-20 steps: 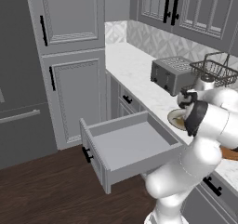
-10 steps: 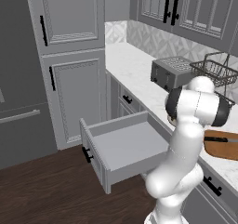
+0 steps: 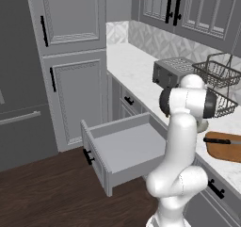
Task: Pick up the knife from the drawer and place it on the cutting board. Then place the meat from the plate to the cutting board.
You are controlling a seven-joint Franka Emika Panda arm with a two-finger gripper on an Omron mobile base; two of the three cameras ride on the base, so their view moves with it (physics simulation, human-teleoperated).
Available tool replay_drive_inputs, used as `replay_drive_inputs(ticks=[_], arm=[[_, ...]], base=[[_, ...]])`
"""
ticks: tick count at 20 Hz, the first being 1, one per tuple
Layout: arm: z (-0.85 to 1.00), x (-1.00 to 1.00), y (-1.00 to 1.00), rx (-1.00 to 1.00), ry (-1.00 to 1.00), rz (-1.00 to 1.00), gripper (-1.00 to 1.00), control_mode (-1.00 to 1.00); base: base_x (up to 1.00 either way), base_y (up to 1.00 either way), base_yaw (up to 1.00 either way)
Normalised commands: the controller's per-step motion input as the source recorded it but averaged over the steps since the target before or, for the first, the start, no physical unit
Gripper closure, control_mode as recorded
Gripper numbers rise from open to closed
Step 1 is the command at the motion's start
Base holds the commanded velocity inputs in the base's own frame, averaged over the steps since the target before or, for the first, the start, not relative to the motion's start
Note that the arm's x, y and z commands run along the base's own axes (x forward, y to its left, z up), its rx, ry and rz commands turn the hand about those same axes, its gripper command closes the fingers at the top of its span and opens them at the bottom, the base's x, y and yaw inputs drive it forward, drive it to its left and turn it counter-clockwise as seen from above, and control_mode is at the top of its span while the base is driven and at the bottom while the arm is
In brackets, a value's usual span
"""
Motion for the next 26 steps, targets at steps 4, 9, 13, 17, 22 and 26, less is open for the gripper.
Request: replay_drive_inputs(ticks=[4, 9, 13, 17, 22, 26], arm=[[-0.28, 0.02, 0.0, 0.0, 0.03, 0.0, -1.0, -1.0], [-0.24, 0.01, 0.0, -0.01, 0.04, 0.0, -1.0, -1.0], [-0.12, 0.12, 0.0, 0.0, 0.0, -0.02, 1.0, -1.0], [0.0, 0.04, 0.0, 0.0, 0.0, -0.01, 1.0, -1.0], [0.04, -0.16, 0.0, 0.0, -0.03, -0.02, 1.0, -1.0], [0.65, -0.86, -0.08, 0.0, -0.16, -0.14, 1.0, -1.0]], base=[[0.0, 0.0, 0.0], [0.0, 0.0, 0.0], [0.0, 0.0, 0.0], [0.0, 0.0, 0.0], [0.0, 0.0, 0.0], [0.0, 0.0, 0.0]])
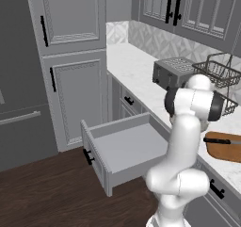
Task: Pick up the knife from the drawer and place it on the cutting board. Then place the meat from the plate to the cutting board.
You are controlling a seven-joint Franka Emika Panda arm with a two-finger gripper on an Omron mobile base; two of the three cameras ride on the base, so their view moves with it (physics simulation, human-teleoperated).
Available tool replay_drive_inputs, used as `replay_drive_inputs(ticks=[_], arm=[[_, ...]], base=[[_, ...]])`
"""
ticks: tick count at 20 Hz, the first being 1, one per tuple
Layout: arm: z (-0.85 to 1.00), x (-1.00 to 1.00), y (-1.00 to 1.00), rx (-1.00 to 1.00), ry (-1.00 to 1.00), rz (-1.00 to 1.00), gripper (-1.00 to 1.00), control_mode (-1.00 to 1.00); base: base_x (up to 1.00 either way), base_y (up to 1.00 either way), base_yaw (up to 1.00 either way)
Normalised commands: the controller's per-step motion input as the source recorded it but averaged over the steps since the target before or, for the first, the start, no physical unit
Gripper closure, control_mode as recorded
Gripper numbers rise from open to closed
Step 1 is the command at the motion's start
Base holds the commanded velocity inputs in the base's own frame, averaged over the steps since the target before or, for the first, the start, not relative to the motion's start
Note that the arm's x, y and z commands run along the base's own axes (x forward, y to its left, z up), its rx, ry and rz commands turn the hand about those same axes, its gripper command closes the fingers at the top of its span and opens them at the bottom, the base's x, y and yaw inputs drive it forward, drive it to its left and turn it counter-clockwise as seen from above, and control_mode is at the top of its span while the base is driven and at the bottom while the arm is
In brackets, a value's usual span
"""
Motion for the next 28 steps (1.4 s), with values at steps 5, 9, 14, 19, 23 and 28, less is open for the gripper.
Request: replay_drive_inputs(ticks=[5, 9, 14, 19, 23, 28], arm=[[0.77, -1.0, -0.29, 0.0, -0.17, -0.17, 1.0, -1.0], [0.38, -1.0, -0.37, 0.0, 0.04, -0.23, 1.0, -1.0], [0.06, -1.0, -0.43, 0.0, 0.2, -0.23, 1.0, -1.0], [-0.4, -0.92, -0.36, -0.02, 0.19, -0.13, 1.0, -1.0], [-0.6, -0.48, -0.17, 0.0, 0.1, -0.03, 1.0, -1.0], [-0.04, 0.18, -0.29, 0.0, 0.0, -0.01, 1.0, -1.0]], base=[[0.0, 0.0, 0.0], [0.0, 0.0, 0.0], [0.0, 0.0, 0.0], [0.0, 0.0, 0.0], [0.0, 0.0, 0.0], [0.0, 0.0, 0.0]])
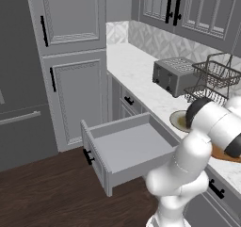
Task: Pick up the knife from the drawer and place it on the cutting board. Then place the meat from the plate to the cutting board.
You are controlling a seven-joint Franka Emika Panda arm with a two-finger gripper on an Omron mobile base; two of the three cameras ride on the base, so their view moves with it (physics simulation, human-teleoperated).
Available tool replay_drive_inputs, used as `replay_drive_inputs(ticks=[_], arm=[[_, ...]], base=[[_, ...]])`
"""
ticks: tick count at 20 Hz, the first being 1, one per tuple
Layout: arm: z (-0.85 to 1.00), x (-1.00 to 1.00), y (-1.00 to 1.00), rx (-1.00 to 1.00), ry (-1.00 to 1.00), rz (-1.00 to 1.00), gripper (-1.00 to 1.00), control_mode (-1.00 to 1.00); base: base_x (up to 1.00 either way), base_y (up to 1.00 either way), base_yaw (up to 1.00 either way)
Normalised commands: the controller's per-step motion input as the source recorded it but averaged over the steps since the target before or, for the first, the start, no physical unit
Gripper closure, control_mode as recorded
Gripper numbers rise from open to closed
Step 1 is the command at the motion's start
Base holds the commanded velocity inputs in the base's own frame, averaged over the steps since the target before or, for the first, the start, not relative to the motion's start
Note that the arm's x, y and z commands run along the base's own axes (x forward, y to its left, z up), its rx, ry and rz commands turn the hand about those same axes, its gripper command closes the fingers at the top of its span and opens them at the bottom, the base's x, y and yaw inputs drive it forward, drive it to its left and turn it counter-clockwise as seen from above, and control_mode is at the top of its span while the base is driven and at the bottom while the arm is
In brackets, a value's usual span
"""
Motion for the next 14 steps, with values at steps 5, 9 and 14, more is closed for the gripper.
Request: replay_drive_inputs(ticks=[5, 9, 14], arm=[[0.0, 0.11, -0.25, 0.0, 0.0, 0.0, -1.0, -1.0], [0.05, 0.0, -0.05, 0.02, 0.0, 0.0, -1.0, -1.0], [0.59, -0.29, 0.07, 0.01, -0.14, 0.0, -1.0, -1.0]], base=[[0.0, 0.0, 0.0], [0.0, 0.0, 0.0], [0.0, 0.0, 0.0]])
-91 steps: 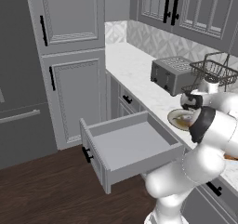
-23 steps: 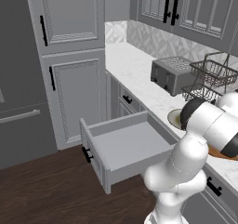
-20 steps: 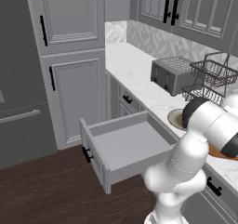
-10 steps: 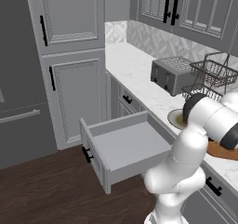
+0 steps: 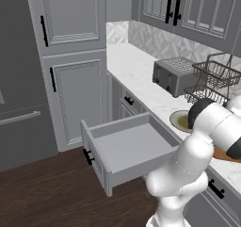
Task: Pick up the knife from the drawer and place it on the cutting board. Then place the meat from the plate to the cutting board.
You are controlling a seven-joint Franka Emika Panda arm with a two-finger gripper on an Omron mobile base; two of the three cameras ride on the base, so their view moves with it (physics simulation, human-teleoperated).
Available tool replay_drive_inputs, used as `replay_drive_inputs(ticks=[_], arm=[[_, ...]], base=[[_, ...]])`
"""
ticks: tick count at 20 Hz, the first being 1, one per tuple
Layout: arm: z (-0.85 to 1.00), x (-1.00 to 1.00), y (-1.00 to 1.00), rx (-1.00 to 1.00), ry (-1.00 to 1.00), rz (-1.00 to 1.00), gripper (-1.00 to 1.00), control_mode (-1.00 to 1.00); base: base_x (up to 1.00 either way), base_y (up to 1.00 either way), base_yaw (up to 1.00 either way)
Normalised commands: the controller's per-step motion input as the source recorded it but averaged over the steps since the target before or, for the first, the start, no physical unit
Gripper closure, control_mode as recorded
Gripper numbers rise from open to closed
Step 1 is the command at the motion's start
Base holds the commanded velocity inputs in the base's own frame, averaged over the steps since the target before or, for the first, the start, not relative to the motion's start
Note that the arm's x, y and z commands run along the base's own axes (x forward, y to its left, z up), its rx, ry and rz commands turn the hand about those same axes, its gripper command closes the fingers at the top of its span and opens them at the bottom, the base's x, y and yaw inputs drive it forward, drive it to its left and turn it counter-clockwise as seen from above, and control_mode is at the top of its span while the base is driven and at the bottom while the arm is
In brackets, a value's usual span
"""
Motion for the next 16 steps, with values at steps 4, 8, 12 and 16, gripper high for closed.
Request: replay_drive_inputs(ticks=[4, 8, 12, 16], arm=[[0.98, -0.74, 0.6, -0.1, -0.38, 0.0, -1.0, -1.0], [1.0, -0.83, 0.97, -0.25, -0.44, 0.04, -1.0, -1.0], [0.93, -0.71, 1.0, -0.28, -0.41, 0.11, -1.0, -1.0], [0.75, -0.44, 1.0, -0.27, -0.43, 0.1, -1.0, -1.0]], base=[[0.0, 0.0, 0.0], [0.0, 0.0, 0.0], [0.0, 0.0, 0.0], [0.0, 0.0, 0.0]])
